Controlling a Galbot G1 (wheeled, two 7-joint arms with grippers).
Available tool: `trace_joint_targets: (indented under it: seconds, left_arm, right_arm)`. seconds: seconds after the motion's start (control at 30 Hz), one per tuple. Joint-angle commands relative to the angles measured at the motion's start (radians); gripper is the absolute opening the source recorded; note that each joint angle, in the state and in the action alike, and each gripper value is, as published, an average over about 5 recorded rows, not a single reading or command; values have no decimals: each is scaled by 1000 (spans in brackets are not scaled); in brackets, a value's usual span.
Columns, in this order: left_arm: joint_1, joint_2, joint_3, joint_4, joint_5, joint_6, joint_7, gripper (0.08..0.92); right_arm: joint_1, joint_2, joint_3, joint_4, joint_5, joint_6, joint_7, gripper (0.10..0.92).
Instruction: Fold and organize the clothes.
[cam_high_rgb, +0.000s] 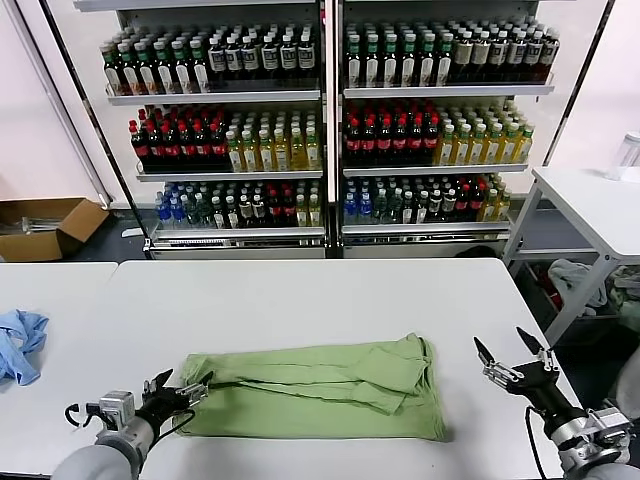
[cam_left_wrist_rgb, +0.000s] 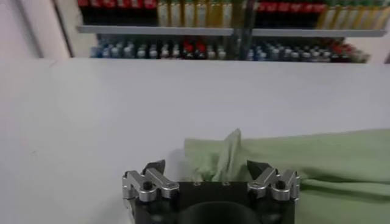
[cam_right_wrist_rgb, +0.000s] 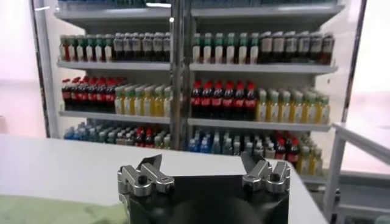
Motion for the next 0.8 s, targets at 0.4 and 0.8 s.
trace_joint_targets:
  seconds: [0.4,0.8]
  left_arm:
    - [32,-103,125,-65,71,30,-245,628]
    - [32,-115,146,-46,186,-30,-206,282]
  right_arm:
    - [-4,-3,22,5,13,47,3,823]
    - [2,-2,-1,2,18,44,2,823]
